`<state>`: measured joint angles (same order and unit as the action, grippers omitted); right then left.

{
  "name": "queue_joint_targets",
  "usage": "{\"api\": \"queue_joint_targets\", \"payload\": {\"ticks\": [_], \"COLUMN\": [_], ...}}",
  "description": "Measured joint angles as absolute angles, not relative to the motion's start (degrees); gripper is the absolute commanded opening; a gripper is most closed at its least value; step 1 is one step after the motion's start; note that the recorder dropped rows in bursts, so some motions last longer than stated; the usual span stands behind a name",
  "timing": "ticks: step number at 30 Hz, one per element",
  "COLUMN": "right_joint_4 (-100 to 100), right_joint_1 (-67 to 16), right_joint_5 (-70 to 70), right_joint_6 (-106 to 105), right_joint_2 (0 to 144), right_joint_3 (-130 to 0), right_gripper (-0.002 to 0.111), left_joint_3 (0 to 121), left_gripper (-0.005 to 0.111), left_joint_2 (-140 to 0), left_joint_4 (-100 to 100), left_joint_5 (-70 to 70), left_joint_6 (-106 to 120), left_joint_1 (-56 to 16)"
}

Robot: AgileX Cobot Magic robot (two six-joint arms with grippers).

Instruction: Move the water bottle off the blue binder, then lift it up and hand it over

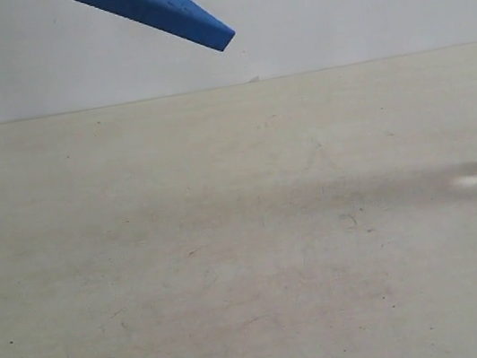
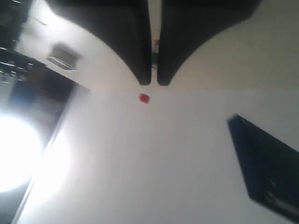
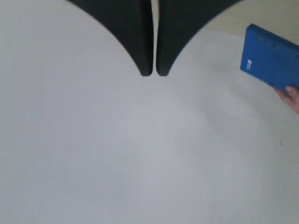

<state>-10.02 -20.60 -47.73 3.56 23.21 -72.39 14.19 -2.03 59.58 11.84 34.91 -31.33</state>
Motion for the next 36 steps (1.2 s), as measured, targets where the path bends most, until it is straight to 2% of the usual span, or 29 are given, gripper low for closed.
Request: {"api": "queue_joint_targets", "payload": {"ticks": [3, 5, 11, 14, 19, 24, 28, 32, 36], "right_joint_4": [-9.49, -8.95, -8.08, -7.04, -6.56, -5.35, -5.26, -5.4, -5.24], "right_joint_1": [-20.6, -20.6, -20.6, -20.6, -20.6, -20.6, -20.6, -20.6, -20.6], "right_joint_5": [-59.16, -61.24, -53.94, -43.57, -12.44, 1.91, 2.59, -6.34, -9.18], "right_joint_6": [5.23, 5.63, 5.91, 5.8, 10.01, 21.57, 24.21, 24.26, 24.26], "right_joint_2": [12.14, 7.65, 2.47, 2.81, 5.76, 10.99, 14.11, 14.69, 14.69], "right_joint_3": [-72.09, -69.48, -52.65, -41.51, -21.94, -8.59, -0.93, -0.19, 0.02], "right_gripper": [0.0, 0.0, 0.0, 0.0, 0.0, 0.0, 0.0, 0.0, 0.0], "left_joint_3": [14.76, 14.76, 14.06, 13.5, 13.5, 13.5, 13.5, 13.5, 13.5], "left_gripper": [0.005, 0.005, 0.005, 0.005, 0.005, 0.005, 0.005, 0.005, 0.005], "left_joint_2": [-2.03, -2.03, -2.03, -2.03, -2.03, -2.03, -2.03, -2.03, -2.03], "left_joint_4": [44.27, 38.27, 26.02, 24.69, 24.13, 24.04, 24.04, 24.04, 24.04], "left_joint_5": [6.51, 6.23, 7.25, 8.17, 8.78, 9.74, 12.09, 15.14, 16.53], "left_joint_6": [32.59, 32.37, 32.12, 32.12, 32.12, 32.12, 32.1, 32.1, 32.1], "left_joint_1": [-31.33, -31.33, -31.33, -31.33, -31.33, -31.33, -31.33, -31.33, -31.33]}}
